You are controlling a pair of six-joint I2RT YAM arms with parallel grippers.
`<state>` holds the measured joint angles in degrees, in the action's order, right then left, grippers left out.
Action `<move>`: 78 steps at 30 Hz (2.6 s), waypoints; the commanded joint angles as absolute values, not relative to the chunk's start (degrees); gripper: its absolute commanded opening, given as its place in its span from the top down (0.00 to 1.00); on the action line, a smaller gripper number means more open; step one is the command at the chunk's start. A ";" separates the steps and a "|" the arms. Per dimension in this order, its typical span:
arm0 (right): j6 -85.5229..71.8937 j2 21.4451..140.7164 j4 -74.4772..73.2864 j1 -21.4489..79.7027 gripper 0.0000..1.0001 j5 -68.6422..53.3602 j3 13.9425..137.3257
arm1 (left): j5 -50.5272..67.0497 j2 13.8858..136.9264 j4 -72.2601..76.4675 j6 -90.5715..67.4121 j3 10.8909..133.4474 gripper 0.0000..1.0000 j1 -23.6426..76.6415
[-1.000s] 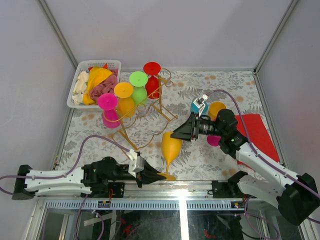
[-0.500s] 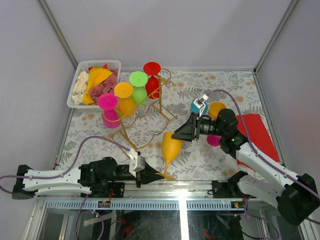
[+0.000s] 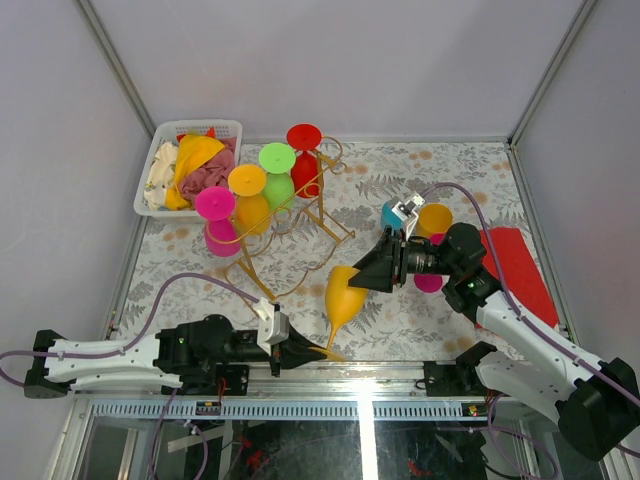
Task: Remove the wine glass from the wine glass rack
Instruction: Place the wine glass at the center of the board.
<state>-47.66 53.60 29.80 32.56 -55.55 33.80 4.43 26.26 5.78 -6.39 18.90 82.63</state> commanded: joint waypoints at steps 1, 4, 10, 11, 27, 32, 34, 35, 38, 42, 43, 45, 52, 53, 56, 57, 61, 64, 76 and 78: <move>-51.24 51.76 33.23 34.37 0.45 -66.22 33.54 | -6.89 26.46 6.53 -6.94 18.72 1.00 81.21; -51.36 51.24 33.60 34.50 0.48 -66.57 33.32 | -6.82 26.36 6.61 -7.03 18.72 1.00 81.21; -51.38 49.73 34.54 34.45 0.60 -66.53 32.80 | -6.37 26.38 6.84 -7.03 18.96 1.00 81.23; -51.22 49.63 34.39 34.45 0.57 -66.08 32.71 | -5.84 26.34 7.36 -7.03 18.94 1.00 81.21; -46.35 53.45 22.43 34.45 0.24 -55.66 35.90 | 9.63 29.74 15.07 -2.92 19.57 1.00 81.21; -45.37 54.02 20.78 34.45 0.25 -55.56 35.96 | 10.14 29.04 14.54 -2.41 19.84 1.00 81.20; -42.62 53.47 17.78 34.53 0.25 -54.38 36.32 | 10.38 28.22 13.90 -2.11 20.02 1.00 81.16; -41.47 53.24 16.19 34.42 0.25 -53.35 36.61 | 10.91 27.81 13.73 -1.95 19.98 1.00 81.17; -39.64 53.19 12.98 34.37 0.26 -53.06 37.67 | 11.60 26.72 13.39 -1.82 19.70 1.00 81.19; -44.26 53.55 20.97 34.41 0.33 -59.91 36.73 | 11.23 26.36 11.51 -1.86 19.97 1.00 81.15; -45.85 53.12 23.93 34.35 0.36 -60.82 36.12 | 10.70 26.38 10.83 -1.91 20.28 1.00 81.20; -50.13 51.88 31.96 34.36 0.40 -62.53 34.10 | 9.50 26.45 9.35 -1.86 20.82 1.00 81.21; -57.53 49.33 44.36 34.37 0.49 -67.51 31.01 | 7.12 26.99 6.92 -2.25 21.44 1.00 81.19; -56.37 48.97 42.43 34.39 0.52 -67.39 31.35 | 7.24 27.14 7.07 -2.21 21.44 1.00 81.19; -55.39 48.79 40.51 34.39 0.63 -68.15 31.74 | 6.95 27.11 7.15 -2.32 21.21 1.00 81.19; -55.47 48.63 40.56 34.37 0.66 -68.23 31.66 | 6.54 27.14 7.15 -2.32 21.13 1.00 81.25; -54.96 48.06 40.38 34.39 0.84 -67.74 31.81 | 3.48 27.03 7.13 -2.88 20.75 1.00 81.17; -53.60 47.59 39.21 34.39 0.96 -66.74 31.98 | 1.67 26.58 6.91 -3.31 20.80 0.98 81.21; -39.73 44.06 19.19 34.37 1.00 -57.43 35.53 | -2.08 23.07 6.59 -6.02 19.70 0.52 81.19; -37.20 43.79 14.24 34.43 1.00 -55.47 36.46 | -2.24 22.71 6.68 -6.37 19.61 0.47 81.17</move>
